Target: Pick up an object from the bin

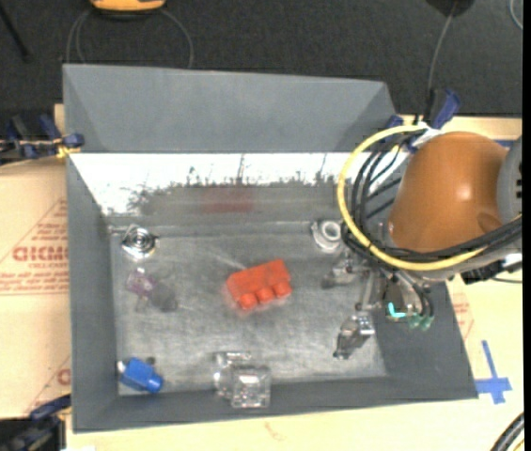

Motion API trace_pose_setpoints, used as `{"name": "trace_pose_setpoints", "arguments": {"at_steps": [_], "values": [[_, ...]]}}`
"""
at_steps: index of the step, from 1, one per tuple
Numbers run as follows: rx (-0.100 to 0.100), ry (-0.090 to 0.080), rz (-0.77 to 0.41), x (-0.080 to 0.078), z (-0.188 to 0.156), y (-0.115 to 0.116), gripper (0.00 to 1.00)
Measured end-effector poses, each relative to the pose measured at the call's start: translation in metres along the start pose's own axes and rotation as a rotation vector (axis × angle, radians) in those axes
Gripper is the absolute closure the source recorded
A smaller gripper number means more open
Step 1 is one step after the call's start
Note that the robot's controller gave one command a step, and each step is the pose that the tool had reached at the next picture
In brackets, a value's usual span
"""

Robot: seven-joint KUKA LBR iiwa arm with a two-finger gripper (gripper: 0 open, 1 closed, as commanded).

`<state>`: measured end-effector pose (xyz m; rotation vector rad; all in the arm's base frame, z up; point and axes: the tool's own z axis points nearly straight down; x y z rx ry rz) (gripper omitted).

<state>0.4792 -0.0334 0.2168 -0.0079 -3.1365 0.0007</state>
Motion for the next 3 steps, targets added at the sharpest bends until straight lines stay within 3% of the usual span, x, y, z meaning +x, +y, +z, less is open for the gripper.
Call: {"name": "trace_pose_setpoints", "arguments": {"at_steps": [1,2,3], "values": [[0.003,-0.016,-0.255,-0.075,0.115,0.039,0.0],[0.001,-0.015,-0.459,-0.131,0.134,0.078,0.0],[0.0,-0.011,-0.455,-0.13,0.135,0.078,1.0]]}}
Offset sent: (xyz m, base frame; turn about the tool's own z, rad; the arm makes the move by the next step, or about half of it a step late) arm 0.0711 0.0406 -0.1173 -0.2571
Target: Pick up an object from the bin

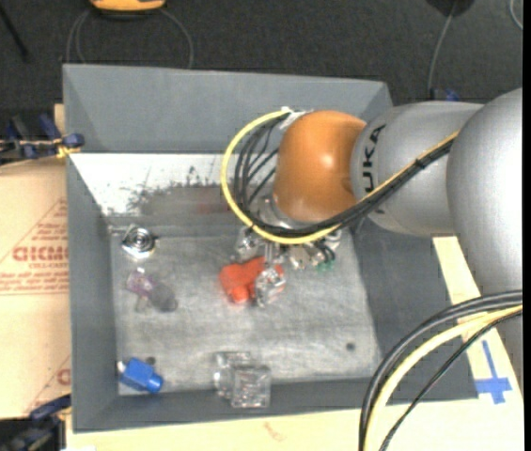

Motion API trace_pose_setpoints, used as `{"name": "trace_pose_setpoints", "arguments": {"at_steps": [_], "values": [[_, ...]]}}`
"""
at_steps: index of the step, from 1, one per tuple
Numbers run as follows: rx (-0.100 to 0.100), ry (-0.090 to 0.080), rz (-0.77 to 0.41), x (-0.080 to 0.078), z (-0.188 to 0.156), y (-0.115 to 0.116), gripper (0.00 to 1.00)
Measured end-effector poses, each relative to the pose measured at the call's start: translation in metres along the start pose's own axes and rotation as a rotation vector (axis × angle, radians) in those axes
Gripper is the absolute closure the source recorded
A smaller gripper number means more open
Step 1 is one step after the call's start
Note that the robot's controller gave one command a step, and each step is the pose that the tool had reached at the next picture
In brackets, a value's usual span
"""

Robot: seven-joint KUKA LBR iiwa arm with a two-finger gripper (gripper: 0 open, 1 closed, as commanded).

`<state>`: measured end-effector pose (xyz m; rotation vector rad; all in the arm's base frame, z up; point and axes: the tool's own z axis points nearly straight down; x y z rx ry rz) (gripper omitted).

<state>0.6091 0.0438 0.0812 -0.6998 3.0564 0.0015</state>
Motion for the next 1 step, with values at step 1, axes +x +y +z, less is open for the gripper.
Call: {"name": "trace_pose_setpoints", "arguments": {"at_steps": [1], "values": [[0.006,-0.005,0.025,0.013,-0.1298,-0.0108,1.0]]}}
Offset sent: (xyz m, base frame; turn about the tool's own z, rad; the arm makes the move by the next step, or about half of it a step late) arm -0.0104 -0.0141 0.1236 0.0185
